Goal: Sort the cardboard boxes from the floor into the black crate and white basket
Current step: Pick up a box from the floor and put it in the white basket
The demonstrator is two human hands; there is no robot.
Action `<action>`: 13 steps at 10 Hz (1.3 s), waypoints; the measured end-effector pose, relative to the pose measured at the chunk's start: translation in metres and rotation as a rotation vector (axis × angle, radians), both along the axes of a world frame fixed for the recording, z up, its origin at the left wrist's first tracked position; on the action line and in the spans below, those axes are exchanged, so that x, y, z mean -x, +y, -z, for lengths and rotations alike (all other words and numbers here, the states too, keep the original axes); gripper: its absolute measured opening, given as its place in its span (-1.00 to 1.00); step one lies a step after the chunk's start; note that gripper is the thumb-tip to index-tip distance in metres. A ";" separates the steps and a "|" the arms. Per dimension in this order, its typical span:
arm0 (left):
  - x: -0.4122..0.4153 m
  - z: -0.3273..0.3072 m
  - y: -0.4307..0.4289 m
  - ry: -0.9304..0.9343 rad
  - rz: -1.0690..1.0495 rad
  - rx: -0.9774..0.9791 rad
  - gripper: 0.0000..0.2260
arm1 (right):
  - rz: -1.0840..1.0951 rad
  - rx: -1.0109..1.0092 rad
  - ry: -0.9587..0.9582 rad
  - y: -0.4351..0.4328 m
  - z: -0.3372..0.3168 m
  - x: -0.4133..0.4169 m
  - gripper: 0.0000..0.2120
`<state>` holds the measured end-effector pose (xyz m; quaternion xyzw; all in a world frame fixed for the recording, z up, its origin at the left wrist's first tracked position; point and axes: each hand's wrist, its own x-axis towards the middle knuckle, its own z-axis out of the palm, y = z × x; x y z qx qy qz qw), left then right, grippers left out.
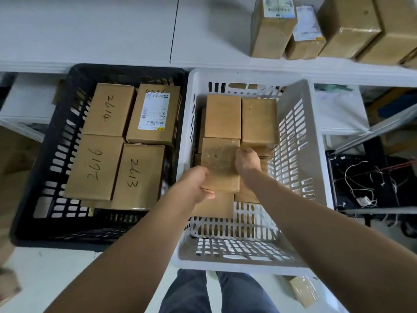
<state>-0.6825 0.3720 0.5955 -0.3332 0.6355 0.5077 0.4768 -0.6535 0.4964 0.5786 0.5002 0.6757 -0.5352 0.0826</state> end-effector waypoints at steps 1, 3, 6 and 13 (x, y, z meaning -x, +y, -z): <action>0.000 -0.006 -0.003 0.014 0.006 0.018 -0.56 | -0.030 -0.004 0.022 0.002 0.002 0.000 -0.69; 0.004 -0.047 -0.005 0.106 0.092 0.006 -0.80 | 0.070 -0.006 0.108 0.011 -0.023 -0.006 -0.69; 0.014 -0.100 0.033 0.421 0.148 -0.152 -0.80 | 0.277 -0.080 0.458 0.035 -0.092 -0.039 -0.60; -0.281 -0.141 0.146 0.169 1.233 -0.666 -0.86 | 1.332 -0.368 0.416 0.015 -0.133 -0.394 -0.68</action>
